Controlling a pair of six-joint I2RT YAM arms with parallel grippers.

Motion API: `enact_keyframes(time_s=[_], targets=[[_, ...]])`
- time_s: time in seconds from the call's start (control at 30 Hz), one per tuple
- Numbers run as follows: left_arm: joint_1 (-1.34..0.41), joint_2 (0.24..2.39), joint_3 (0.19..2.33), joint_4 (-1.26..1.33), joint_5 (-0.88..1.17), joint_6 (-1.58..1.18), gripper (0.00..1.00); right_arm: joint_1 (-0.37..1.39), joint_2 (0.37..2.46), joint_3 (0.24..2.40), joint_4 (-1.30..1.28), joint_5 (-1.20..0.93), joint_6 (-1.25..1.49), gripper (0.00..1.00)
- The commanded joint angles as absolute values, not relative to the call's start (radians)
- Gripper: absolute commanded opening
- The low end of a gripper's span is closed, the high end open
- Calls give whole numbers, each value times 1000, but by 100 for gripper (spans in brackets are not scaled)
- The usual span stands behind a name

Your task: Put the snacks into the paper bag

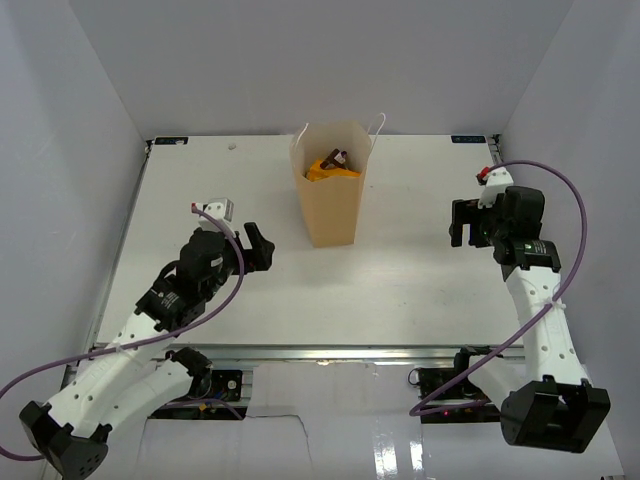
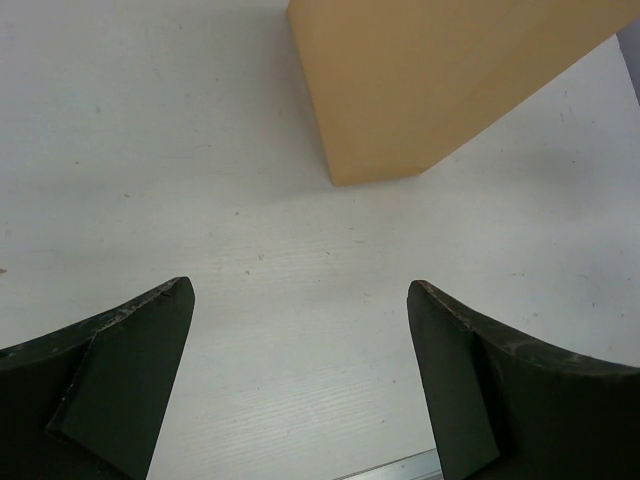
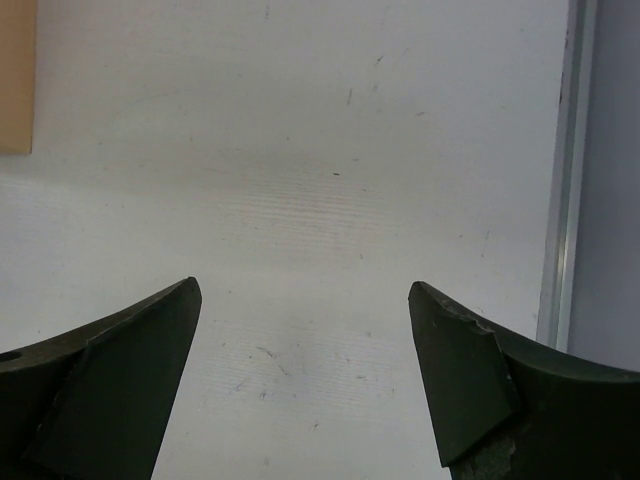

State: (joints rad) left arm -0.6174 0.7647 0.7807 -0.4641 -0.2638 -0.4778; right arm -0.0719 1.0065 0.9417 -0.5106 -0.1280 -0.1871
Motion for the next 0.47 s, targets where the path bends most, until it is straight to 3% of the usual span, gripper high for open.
enact_keyframes(time_s=[0.0,0.43], targets=[[-614,729,762,-457,-295,-531,98,-77,954,962,-508,-12,-120,90],[-614,752,769,-471,-270,-543,98,-77,910,942,-500,45,-117,90]])
